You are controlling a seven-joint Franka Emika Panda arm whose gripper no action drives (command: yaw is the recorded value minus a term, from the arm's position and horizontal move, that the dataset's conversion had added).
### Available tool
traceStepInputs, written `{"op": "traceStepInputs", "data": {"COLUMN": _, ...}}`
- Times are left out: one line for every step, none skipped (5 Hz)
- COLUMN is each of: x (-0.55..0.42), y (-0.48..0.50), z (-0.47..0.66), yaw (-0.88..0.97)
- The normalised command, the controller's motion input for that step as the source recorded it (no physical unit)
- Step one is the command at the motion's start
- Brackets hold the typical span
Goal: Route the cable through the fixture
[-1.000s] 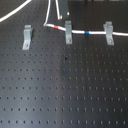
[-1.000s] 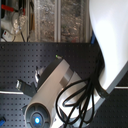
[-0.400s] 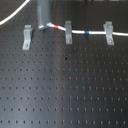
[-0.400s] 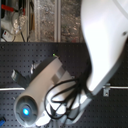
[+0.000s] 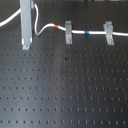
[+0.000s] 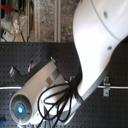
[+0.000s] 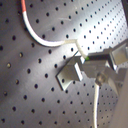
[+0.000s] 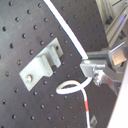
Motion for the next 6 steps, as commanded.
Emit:
{"op": "traceStepInputs", "data": {"x": -0.184, "y": 0.298, "z": 0.38, "yaw": 0.0}}
{"op": "traceStepInputs", "data": {"x": -0.356, "y": 0.01, "z": 0.12, "yaw": 0.17}}
{"op": "traceStepInputs", "data": {"x": -0.409, "y": 0.114, "z": 0.11, "yaw": 0.21}}
{"op": "traceStepInputs", "data": {"x": -0.311, "y": 0.348, "z": 0.17, "yaw": 0.0}}
{"op": "traceStepInputs", "data": {"x": -0.167, "y": 0.347, "z": 0.23, "yaw": -0.31}}
{"op": "traceStepInputs", "data": {"x": -0.184, "y": -0.028, "z": 0.23, "yaw": -0.42}}
